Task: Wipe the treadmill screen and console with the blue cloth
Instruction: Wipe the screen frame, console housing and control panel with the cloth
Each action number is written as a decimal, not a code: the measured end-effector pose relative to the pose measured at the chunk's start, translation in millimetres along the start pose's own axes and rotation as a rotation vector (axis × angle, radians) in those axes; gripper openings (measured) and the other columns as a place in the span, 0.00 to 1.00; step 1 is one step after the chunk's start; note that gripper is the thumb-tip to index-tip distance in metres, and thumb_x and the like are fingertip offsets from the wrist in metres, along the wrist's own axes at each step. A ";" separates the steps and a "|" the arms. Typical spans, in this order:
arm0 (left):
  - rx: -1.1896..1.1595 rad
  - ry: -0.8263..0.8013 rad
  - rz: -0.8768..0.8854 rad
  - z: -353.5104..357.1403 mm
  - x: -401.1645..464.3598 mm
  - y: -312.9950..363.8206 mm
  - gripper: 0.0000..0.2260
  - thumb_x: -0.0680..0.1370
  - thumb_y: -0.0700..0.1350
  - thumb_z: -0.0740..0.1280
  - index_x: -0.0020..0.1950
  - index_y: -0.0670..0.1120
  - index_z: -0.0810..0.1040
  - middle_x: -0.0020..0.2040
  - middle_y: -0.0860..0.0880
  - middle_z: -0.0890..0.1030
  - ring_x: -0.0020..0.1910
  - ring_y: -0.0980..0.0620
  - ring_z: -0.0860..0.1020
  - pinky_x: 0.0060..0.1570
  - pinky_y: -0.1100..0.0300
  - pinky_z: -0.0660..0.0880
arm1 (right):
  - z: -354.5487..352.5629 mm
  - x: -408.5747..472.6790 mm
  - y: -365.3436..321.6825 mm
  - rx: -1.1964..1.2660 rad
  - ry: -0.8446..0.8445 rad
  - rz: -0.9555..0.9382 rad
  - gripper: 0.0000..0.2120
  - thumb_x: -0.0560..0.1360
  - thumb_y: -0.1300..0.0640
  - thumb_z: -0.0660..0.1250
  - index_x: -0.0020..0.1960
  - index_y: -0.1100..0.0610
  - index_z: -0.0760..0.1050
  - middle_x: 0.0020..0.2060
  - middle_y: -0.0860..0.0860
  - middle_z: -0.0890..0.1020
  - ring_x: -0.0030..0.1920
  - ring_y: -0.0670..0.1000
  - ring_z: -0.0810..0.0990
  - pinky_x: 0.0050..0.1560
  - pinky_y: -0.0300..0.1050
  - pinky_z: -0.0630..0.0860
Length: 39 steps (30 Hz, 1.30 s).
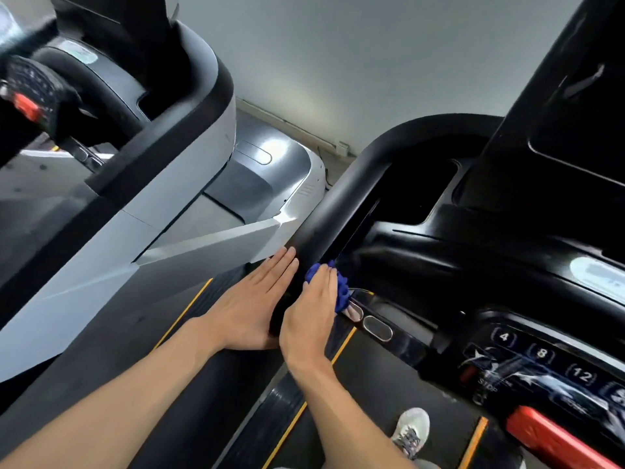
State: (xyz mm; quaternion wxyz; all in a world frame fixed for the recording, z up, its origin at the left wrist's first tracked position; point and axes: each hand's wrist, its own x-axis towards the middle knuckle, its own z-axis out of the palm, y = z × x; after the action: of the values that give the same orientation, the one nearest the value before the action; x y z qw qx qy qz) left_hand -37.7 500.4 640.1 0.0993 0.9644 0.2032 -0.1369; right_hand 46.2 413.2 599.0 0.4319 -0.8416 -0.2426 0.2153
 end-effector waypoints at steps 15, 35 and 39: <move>-0.004 0.018 0.023 5.5 1.4 -6.1 0.57 0.69 0.66 0.70 0.83 0.41 0.41 0.83 0.46 0.36 0.82 0.50 0.37 0.79 0.57 0.41 | 6.1 2.9 -6.3 0.221 0.093 0.091 0.21 0.83 0.67 0.54 0.76 0.62 0.64 0.77 0.52 0.64 0.79 0.52 0.59 0.78 0.46 0.57; -0.393 0.056 -0.255 36.7 -82.7 -19.4 0.63 0.65 0.68 0.74 0.82 0.50 0.34 0.82 0.56 0.36 0.78 0.65 0.35 0.79 0.62 0.45 | 4.7 -11.1 -1.1 -0.427 -0.192 -0.600 0.22 0.84 0.44 0.49 0.76 0.44 0.68 0.76 0.40 0.67 0.80 0.51 0.54 0.79 0.59 0.47; -0.408 0.072 -0.293 40.2 -86.0 -16.9 0.61 0.65 0.68 0.74 0.83 0.53 0.36 0.83 0.56 0.37 0.79 0.64 0.38 0.78 0.63 0.47 | 9.7 38.5 -13.4 -0.534 -0.048 -0.469 0.22 0.84 0.45 0.49 0.71 0.45 0.73 0.73 0.41 0.72 0.78 0.51 0.60 0.79 0.57 0.47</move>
State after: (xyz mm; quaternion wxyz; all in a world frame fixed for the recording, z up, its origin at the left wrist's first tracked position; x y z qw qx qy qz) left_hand -129.4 474.2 626.1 0.2637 0.8889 0.3678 -0.0714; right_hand 68.0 449.0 599.1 0.2284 -0.8410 -0.4869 0.0590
